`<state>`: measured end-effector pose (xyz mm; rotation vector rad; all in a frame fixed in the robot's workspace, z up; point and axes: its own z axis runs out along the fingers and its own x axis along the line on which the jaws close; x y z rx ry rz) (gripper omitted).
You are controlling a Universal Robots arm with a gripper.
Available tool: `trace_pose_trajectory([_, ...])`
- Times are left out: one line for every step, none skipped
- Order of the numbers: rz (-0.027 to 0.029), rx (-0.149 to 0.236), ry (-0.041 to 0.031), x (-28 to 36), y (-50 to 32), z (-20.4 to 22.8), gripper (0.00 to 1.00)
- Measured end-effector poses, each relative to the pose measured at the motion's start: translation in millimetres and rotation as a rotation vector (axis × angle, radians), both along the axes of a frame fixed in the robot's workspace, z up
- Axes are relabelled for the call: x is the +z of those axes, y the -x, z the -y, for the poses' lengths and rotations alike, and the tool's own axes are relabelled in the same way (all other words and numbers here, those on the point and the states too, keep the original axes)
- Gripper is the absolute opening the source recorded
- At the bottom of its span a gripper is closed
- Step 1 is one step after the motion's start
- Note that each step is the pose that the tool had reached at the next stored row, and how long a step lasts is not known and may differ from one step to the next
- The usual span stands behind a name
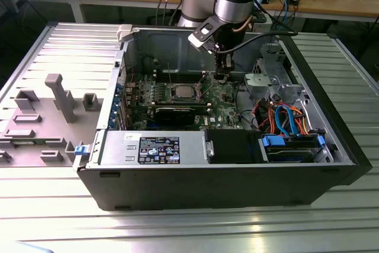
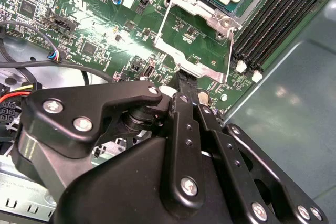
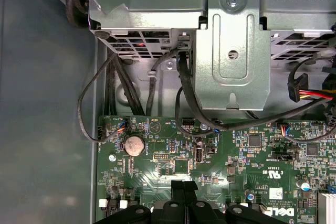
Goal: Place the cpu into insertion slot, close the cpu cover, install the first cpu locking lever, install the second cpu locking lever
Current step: 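Close the cpu cover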
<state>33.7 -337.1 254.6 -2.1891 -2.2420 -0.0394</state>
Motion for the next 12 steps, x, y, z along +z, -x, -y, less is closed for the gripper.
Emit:
trace_pose_trajectory([0.0000, 0.000, 0.0000, 0.0, 0.0, 0.0, 0.11])
trace_pose_trajectory([0.0000, 0.000, 0.0000, 0.0, 0.2, 0.0, 0.11])
trace_pose_trajectory([0.0000, 0.000, 0.0000, 0.0, 0.4, 0.0, 0.11])
trace_pose_trajectory([0.0000, 0.000, 0.0000, 0.0, 0.7, 0.0, 0.11])
trace_pose_trajectory([0.0000, 0.000, 0.0000, 0.0, 0.9, 0.0, 0.11])
trace_pose_trajectory([0.0000, 0.000, 0.0000, 0.0, 1.3, 0.0, 0.11])
trace_pose_trajectory([0.0000, 0.000, 0.0000, 0.0, 1.8, 0.0, 0.11])
trace_pose_trajectory([0.0000, 0.000, 0.0000, 0.0, 2.0, 0.0, 0.11])
trace_pose_trajectory([0.0000, 0.000, 0.0000, 0.0, 2.1, 0.0, 0.11])
trace_pose_trajectory([-0.0001, 0.000, 0.0000, 0.0, 2.3, 0.0, 0.11])
trace_pose_trajectory([0.0000, 0.000, 0.0000, 0.0, 2.4, 0.0, 0.11])
trace_pose_trajectory([0.0000, 0.000, 0.0001, 0.0, 2.7, 0.0, 0.11])
